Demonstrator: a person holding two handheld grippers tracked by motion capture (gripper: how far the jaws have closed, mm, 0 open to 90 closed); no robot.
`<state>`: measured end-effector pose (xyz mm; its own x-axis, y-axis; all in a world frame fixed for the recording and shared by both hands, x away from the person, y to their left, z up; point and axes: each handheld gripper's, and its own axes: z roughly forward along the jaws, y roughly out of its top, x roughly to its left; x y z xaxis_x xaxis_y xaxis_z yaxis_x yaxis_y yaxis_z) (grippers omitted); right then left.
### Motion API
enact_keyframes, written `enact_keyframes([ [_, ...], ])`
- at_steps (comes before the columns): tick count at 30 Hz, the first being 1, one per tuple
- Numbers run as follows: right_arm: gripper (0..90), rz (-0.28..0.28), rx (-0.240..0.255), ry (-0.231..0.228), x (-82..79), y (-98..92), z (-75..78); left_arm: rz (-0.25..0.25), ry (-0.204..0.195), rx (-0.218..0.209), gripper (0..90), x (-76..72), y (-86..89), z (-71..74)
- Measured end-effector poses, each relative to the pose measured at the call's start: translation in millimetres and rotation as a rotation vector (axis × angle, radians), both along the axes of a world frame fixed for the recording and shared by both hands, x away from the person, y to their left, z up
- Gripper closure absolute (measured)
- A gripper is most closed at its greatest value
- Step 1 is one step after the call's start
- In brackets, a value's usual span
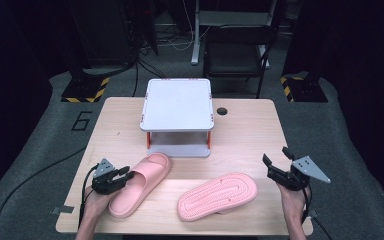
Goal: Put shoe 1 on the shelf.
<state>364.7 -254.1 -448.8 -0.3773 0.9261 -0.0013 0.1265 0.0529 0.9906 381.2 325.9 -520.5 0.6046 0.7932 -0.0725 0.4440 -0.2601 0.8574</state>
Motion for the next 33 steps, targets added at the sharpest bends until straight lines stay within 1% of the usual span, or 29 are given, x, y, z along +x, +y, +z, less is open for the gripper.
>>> enact_keyframes([
  [1, 19.9, 0.032, 0.001, 0.005, 4.1, 5.5, 10.0, 0.000, -0.002, 0.003, 72.5, -0.4, -2.0, 0.2],
  [2, 19.5, 0.057, -0.010, 0.009, 8.9, 11.5, 20.0, 0.009, -0.017, 0.011, 74.0, -0.4, -4.1, -0.2],
  [3, 19.5, 0.089, -0.012, 0.021, 14.0, 19.0, 30.2, 0.010, -0.011, 0.018, 75.2, -0.9, -4.9, 0.7],
  [4, 19.5, 0.089, -0.012, 0.021, 14.0, 19.0, 30.2, 0.010, -0.011, 0.018, 76.9, -0.9, -4.9, 0.7],
  [5, 19.5, 0.173, -0.027, 0.037, 26.9, 37.5, 51.6, 0.025, -0.002, 0.024, 78.7, -0.7, -6.2, 1.5],
  [6, 19.5, 0.204, -0.034, 0.037, 32.1, 44.6, 57.9, 0.041, -0.012, 0.016, 79.3, -0.3, -7.6, 1.3],
  [7, 19.7, 0.247, -0.041, 0.043, 38.9, 54.3, 65.5, 0.036, 0.006, 0.019, 80.3, -0.4, -7.5, 3.1],
  [8, 19.7, 0.247, -0.041, 0.043, 38.9, 54.3, 65.5, 0.036, 0.006, 0.019, 81.2, -0.4, -7.5, 3.1],
  [9, 20.0, 0.310, -0.050, 0.055, 54.7, 77.1, 77.9, 0.044, 0.004, 0.007, 81.7, -0.4, -9.6, 5.4],
  [10, 20.5, 0.331, -0.050, 0.061, 60.3, 84.7, 80.5, 0.044, 0.004, 0.007, 81.7, -0.4, -9.6, 5.4],
  [11, 20.9, 0.359, -0.061, 0.062, 68.7, 93.8, 83.5, 0.068, -0.004, -0.012, 81.7, -0.4, -14.1, 8.6],
  [12, 21.1, 0.369, -0.074, 0.065, 76.3, 103.2, 85.6, 0.076, -0.011, -0.006, 81.7, 0.6, -16.0, 10.8],
  [14, 22.2, 0.400, -0.098, 0.084, 91.1, 120.6, 87.5, 0.083, -0.009, -0.001, 81.7, 1.4, -18.2, 13.3],
  [15, 22.2, 0.405, -0.106, 0.098, 98.5, 128.9, 87.4, 0.109, -0.031, 0.013, 81.7, 4.7, -23.9, 16.8],
  [17, 22.1, 0.429, -0.118, 0.129, 112.8, 143.2, 85.4, 0.136, -0.045, 0.034, 81.6, 8.8, -30.5, 19.5],
  [18, 22.2, 0.439, -0.109, 0.149, 119.2, 149.3, 83.3, 0.136, -0.045, 0.034, 81.6, 8.8, -30.5, 19.5],
  [19, 22.2, 0.443, -0.117, 0.172, 126.9, 154.9, 80.5, 0.165, -0.048, 0.050, 81.5, 13.3, -37.4, 21.2],
  [21, 22.4, 0.437, -0.134, 0.189, 135.6, 161.2, 76.1, 0.209, -0.060, 0.038, 81.4, 18.7, -44.7, 19.7],
  [22, 22.6, 0.436, -0.133, 0.200, 139.3, 164.0, 73.7, 0.227, -0.048, 0.035, 81.4, 21.7, -47.9, 19.5],
  [23, 22.9, 0.439, -0.131, 0.211, 142.1, 166.3, 71.5, 0.246, -0.050, 0.037, 81.4, 25.2, -51.7, 18.7],
  [24, 22.9, 0.439, -0.131, 0.211, 142.1, 166.3, 71.5, 0.246, -0.050, 0.037, 81.3, 25.2, -51.7, 18.7],
  [25, 23.4, 0.456, -0.125, 0.223, 145.6, 169.6, 67.9, 0.284, -0.038, 0.039, 81.2, 31.8, -59.6, 18.1],
  [26, 23.7, 0.463, -0.128, 0.226, 146.6, 171.1, 66.3, 0.284, -0.038, 0.039, 81.0, 31.8, -59.6, 18.1],
  [27, 23.9, 0.463, -0.133, 0.234, 146.8, 173.1, 64.8, 0.320, -0.042, 0.041, 81.0, 38.3, -67.8, 18.7],
  [28, 23.9, 0.463, -0.133, 0.234, 146.8, 173.1, 64.8, 0.320, -0.042, 0.041, 81.0, 38.3, -67.8, 18.7],
  [29, 24.3, 0.473, -0.129, 0.233, 148.0, 175.8, 62.5, 0.356, -0.044, 0.029, 81.0, 43.6, -75.7, 19.8],
  [31, 24.4, 0.474, -0.121, 0.239, 148.1, 176.6, 62.3, 0.372, -0.040, 0.039, 81.1, 46.5, -79.8, 21.1],
  [32, 25.1, 0.473, -0.130, 0.240, 149.2, 176.9, 62.5, 0.414, -0.047, 0.038, 81.1, 50.3, -87.6, 22.0],
  [33, 25.1, 0.473, -0.130, 0.240, 149.2, 176.9, 62.5, 0.414, -0.047, 0.038, 81.2, 50.3, -87.6, 22.0],
])
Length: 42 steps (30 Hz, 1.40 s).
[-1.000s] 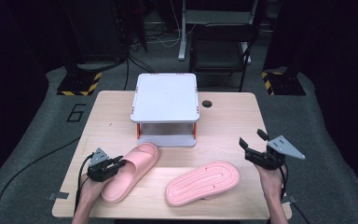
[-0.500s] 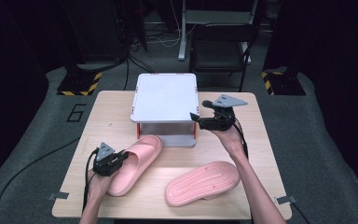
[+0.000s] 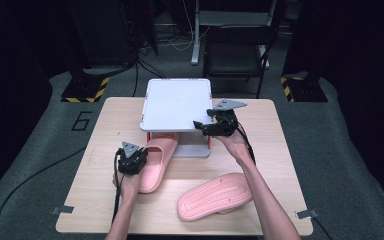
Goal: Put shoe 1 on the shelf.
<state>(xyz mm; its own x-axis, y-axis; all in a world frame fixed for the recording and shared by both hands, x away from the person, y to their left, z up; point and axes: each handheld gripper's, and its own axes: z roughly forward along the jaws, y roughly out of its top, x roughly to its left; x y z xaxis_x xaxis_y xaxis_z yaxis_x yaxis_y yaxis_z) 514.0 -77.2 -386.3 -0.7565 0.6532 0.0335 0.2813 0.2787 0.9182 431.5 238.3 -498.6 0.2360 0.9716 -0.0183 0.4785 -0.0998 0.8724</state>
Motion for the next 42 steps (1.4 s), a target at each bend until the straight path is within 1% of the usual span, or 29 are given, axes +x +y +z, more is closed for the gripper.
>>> enact_keyframes([
  [1, 25.2, -0.002, -0.001, -0.001, 0.4, 0.5, -0.3, 0.015, 0.005, 0.016, 81.2, 2.6, -4.3, 0.6],
  [2, 25.4, -0.009, -0.013, -0.005, 0.7, 1.1, -0.2, 0.052, -0.010, 0.024, 81.3, 6.6, -11.4, -1.1],
  [3, 25.5, -0.013, -0.013, -0.003, 0.4, 1.4, -0.2, 0.067, 0.003, 0.032, 81.4, 7.7, -14.8, -0.8],
  [4, 25.5, -0.009, -0.017, -0.008, 0.7, 1.4, -0.2, 0.088, -0.007, 0.037, 81.6, 9.7, -18.4, -1.9],
  [5, 25.5, -0.009, -0.017, -0.008, 0.7, 1.4, -0.2, 0.088, -0.007, 0.037, 81.4, 9.7, -18.4, -1.9],
  [8, 25.5, -0.012, -0.020, -0.009, 0.3, 1.6, -0.2, 0.125, 0.008, 0.042, 81.3, 17.3, -27.9, -6.2],
  [10, 25.7, -0.011, -0.026, -0.008, 0.4, 1.3, -0.2, 0.125, 0.015, 0.029, 79.7, 20.8, -28.9, -8.9],
  [17, 25.7, -0.016, -0.025, -0.007, 0.1, 1.9, -0.5, 0.134, 0.030, 0.011, 78.8, 30.4, -27.0, -7.6],
  [22, 25.6, -0.028, -0.023, -0.002, -0.1, 3.8, -0.3, 0.171, 0.030, 0.004, 77.8, 36.0, -32.9, -7.5],
  [23, 25.6, -0.028, -0.023, -0.002, -0.1, 3.8, -0.3, 0.171, 0.030, 0.004, 76.4, 36.0, -32.9, -7.5],
  [24, 25.6, -0.027, -0.026, -0.002, -0.1, 3.5, -0.2, 0.155, 0.025, -0.009, 72.9, 35.2, -31.4, -6.7],
  [25, 25.6, -0.027, -0.026, -0.002, -0.1, 3.5, -0.2, 0.155, 0.025, -0.009, 67.9, 35.2, -31.4, -6.7],
  [26, 25.7, -0.025, -0.027, -0.003, 0.0, 2.8, 0.0, 0.126, -0.004, -0.014, 63.3, 30.9, -26.8, -6.0],
  [27, 25.7, -0.025, -0.027, -0.003, 0.0, 2.8, 0.0, 0.126, -0.004, -0.014, 57.1, 30.9, -26.8, -6.0],
  [28, 25.7, -0.019, -0.031, -0.001, 0.3, 2.4, 0.2, 0.034, -0.014, -0.081, 51.8, 25.3, -21.2, -4.2],
  [29, 25.7, -0.023, -0.030, 0.005, 0.1, 3.1, 0.4, 0.009, -0.029, -0.075, 49.8, 21.0, -19.0, -3.4],
  [30, 25.6, -0.024, -0.032, 0.001, 0.4, 3.5, 0.5, 0.009, -0.029, -0.075, 47.3, 21.0, -19.0, -3.4],
  [31, 25.6, -0.024, -0.032, 0.001, 0.4, 3.5, 0.5, -0.048, -0.049, -0.072, 47.3, 16.2, -14.0, -2.2],
  [32, 25.6, -0.025, -0.037, -0.001, 0.3, 3.4, 1.0, -0.156, -0.049, -0.092, 41.2, 5.5, -2.8, 0.1],
  [33, 25.6, -0.025, -0.036, 0.001, 0.2, 3.4, 0.9, -0.208, -0.051, -0.119, 37.6, 0.5, 2.9, 1.2],
  [34, 25.6, -0.024, -0.035, 0.001, 0.4, 3.2, 0.9, -0.265, -0.052, -0.133, 33.7, -5.0, 8.6, 2.7],
  [35, 25.6, -0.024, -0.035, 0.001, 0.4, 3.2, 0.9, -0.265, -0.052, -0.133, 29.9, -5.0, 8.6, 2.7],
  [36, 25.6, -0.023, -0.037, 0.001, 0.5, 3.2, 1.1, -0.313, -0.054, -0.127, 29.9, -10.9, 13.8, 3.9],
  [37, 25.7, -0.023, -0.040, 0.003, 0.5, 3.2, 1.4, -0.359, -0.052, -0.119, 26.0, -17.7, 18.3, 4.8],
  [38, 25.7, -0.021, -0.046, 0.006, 0.5, 2.8, 1.9, -0.427, -0.043, -0.099, 20.6, -29.0, 26.3, 4.8],
  [39, 25.7, -0.021, -0.046, 0.006, 0.5, 2.8, 1.9, -0.427, -0.043, -0.099, 18.0, -29.0, 26.3, 4.8],
  [40, 25.8, -0.020, -0.046, 0.009, 0.5, 3.0, 2.0, -0.479, -0.024, -0.073, 16.2, -39.7, 30.2, 2.5],
  [41, 25.8, -0.020, -0.046, 0.009, 0.5, 3.0, 2.0, -0.479, -0.024, -0.073, 14.5, -39.7, 30.2, 2.5],
  [42, 25.9, -0.024, -0.045, 0.010, -0.2, 3.2, 2.2, -0.510, 0.014, -0.025, 13.4, -47.9, 32.0, -3.9],
])
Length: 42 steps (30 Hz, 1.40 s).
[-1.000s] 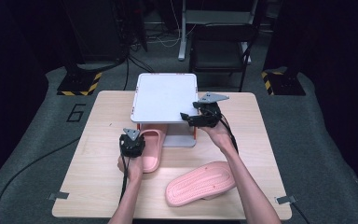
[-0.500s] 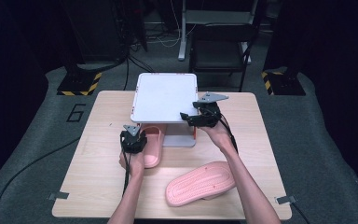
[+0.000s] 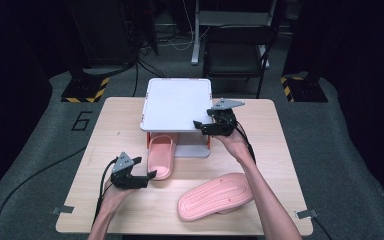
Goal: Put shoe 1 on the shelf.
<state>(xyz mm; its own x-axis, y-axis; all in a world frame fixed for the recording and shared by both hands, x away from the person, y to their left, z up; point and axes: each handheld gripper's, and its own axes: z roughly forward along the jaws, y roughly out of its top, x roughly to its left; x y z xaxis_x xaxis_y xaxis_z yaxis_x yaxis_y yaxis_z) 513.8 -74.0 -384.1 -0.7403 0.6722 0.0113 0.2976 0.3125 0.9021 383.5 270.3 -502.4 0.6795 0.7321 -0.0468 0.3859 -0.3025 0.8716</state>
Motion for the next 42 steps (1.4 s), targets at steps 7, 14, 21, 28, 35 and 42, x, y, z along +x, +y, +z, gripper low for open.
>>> enact_keyframes([
  [7, 26.1, -0.003, 0.008, 0.004, 0.0, 1.1, 0.0, -0.001, 0.042, 0.040, 7.5, -2.8, -8.1, -17.0],
  [14, 26.2, -0.001, 0.004, 0.009, 0.0, 0.0, 0.3, 0.047, 0.042, 0.067, 10.8, 14.6, -22.3, -16.0],
  [21, 26.2, -0.001, 0.003, 0.009, -0.1, 0.1, 0.4, 0.140, 0.016, 0.065, 14.6, 33.5, -30.4, -17.5],
  [28, 26.2, 0.003, 0.002, 0.005, 0.3, -0.5, 0.4, 0.212, 0.035, 0.055, 14.7, 55.4, -38.8, -17.0],
  [35, 26.2, 0.003, 0.003, 0.007, 0.2, -0.4, 0.3, 0.269, 0.036, 0.053, 14.7, 71.7, -36.9, -18.4],
  [42, 26.3, 0.009, 0.002, 0.002, 0.7, -0.9, 0.2, 0.277, 0.054, 0.035, 14.6, 78.5, -35.3, -20.0],
])
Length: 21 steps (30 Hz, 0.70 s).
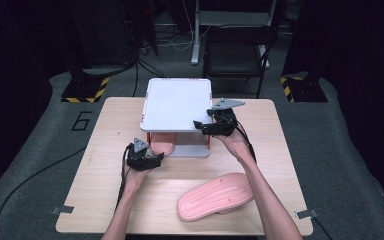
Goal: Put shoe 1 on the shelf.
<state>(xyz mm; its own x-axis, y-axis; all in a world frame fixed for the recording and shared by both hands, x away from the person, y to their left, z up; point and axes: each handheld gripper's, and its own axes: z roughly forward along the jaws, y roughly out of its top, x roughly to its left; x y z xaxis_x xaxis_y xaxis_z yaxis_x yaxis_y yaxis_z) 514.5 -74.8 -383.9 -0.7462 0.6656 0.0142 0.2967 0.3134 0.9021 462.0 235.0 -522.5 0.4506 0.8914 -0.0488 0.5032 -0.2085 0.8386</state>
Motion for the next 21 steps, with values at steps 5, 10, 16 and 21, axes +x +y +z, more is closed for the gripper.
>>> enact_keyframes([
  [5, 26.3, 0.000, 0.003, 0.000, 0.1, 0.5, -0.2, -0.008, 0.009, -0.014, 14.7, -1.3, 1.3, 1.1],
  [10, 25.8, 0.001, 0.013, -0.004, 0.6, 0.2, -0.7, -0.036, -0.035, -0.069, 14.7, -15.3, 7.8, 9.0],
  [16, 20.3, -0.011, 0.075, 0.008, -1.6, -5.4, 0.7, -0.060, -0.140, -0.140, 14.1, -43.3, 34.6, 25.5],
  [21, 17.2, -0.029, 0.105, -0.030, -17.5, -21.3, 6.6, -0.039, -0.210, -0.214, 14.1, -63.7, 62.4, 37.4],
])
